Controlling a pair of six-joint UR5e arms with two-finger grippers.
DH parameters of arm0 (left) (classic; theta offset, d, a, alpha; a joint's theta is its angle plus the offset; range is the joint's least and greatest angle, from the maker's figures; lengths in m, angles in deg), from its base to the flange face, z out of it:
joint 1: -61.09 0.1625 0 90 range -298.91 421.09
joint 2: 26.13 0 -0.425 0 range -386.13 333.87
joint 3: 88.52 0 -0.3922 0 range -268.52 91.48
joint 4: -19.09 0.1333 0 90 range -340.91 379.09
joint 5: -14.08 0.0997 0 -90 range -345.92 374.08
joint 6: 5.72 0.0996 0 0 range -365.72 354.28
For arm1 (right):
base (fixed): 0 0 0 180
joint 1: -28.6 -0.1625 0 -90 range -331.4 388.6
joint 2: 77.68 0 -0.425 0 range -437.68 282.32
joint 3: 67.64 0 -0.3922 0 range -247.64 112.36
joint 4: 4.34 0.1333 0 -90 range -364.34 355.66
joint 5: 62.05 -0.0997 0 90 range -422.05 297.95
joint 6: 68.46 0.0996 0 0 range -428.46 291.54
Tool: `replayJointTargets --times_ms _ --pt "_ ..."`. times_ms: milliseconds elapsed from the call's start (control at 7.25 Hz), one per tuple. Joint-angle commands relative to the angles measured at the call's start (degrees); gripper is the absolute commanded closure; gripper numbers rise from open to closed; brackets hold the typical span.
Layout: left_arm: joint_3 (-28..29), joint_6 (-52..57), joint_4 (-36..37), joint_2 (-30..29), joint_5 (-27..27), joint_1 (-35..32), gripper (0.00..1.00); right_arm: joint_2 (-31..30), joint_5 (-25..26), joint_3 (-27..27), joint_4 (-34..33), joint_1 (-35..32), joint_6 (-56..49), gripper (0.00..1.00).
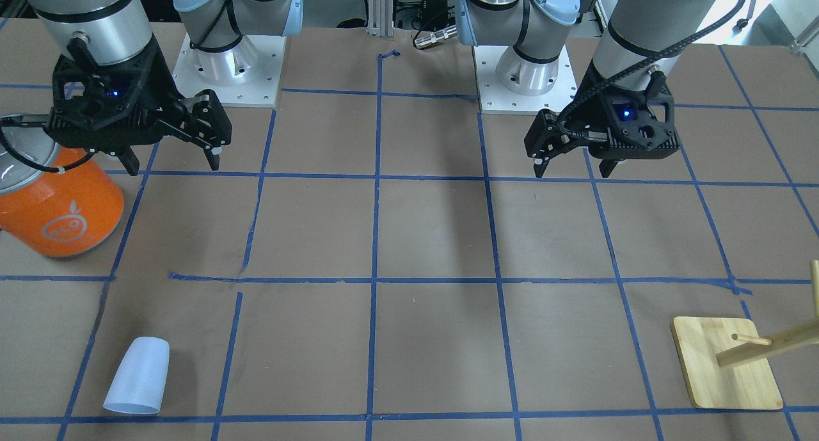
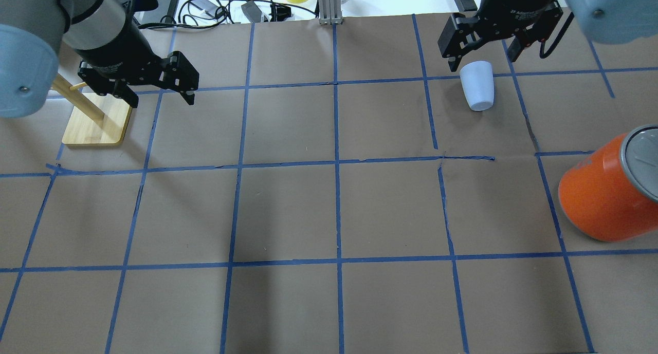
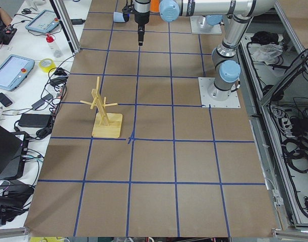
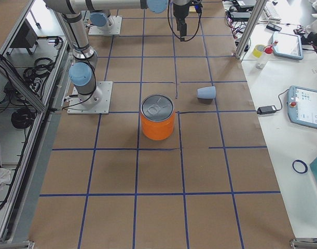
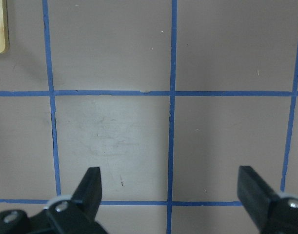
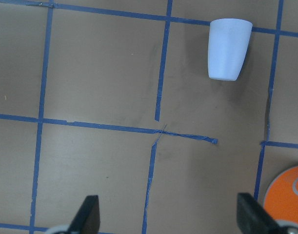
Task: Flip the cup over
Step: 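Move the right gripper over the pale blue cup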
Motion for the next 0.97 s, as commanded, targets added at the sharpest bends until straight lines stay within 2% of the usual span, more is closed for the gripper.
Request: replayJointTargets --times_ms 0,276,414,690,828 --pt "0.23 0.0 0.35 0.7 0.02 0.05 0.0 0.13 0.05 0.36 0.04 -0.14 -0.38 0.0" --pt "-0.21 0.0 0.26 0.88 0.02 0.05 0.0 0.57 -0.3 0.89 -1.1 -0.06 0.31 0.0" --pt "0.14 -0.09 0.44 0.35 -0.5 0.05 0.0 2.23 -0.13 0.72 -3.89 0.55 1.01 0.0" --pt "0.14 -0.18 0.53 0.78 -0.67 0.05 0.0 10.38 -0.38 -1.56 -10.93 7.37 0.23 0.0" --pt "0.05 0.0 0.53 0.7 -0.33 0.05 0.0 14.33 -0.39 -3.05 -16.17 8.72 0.05 0.0"
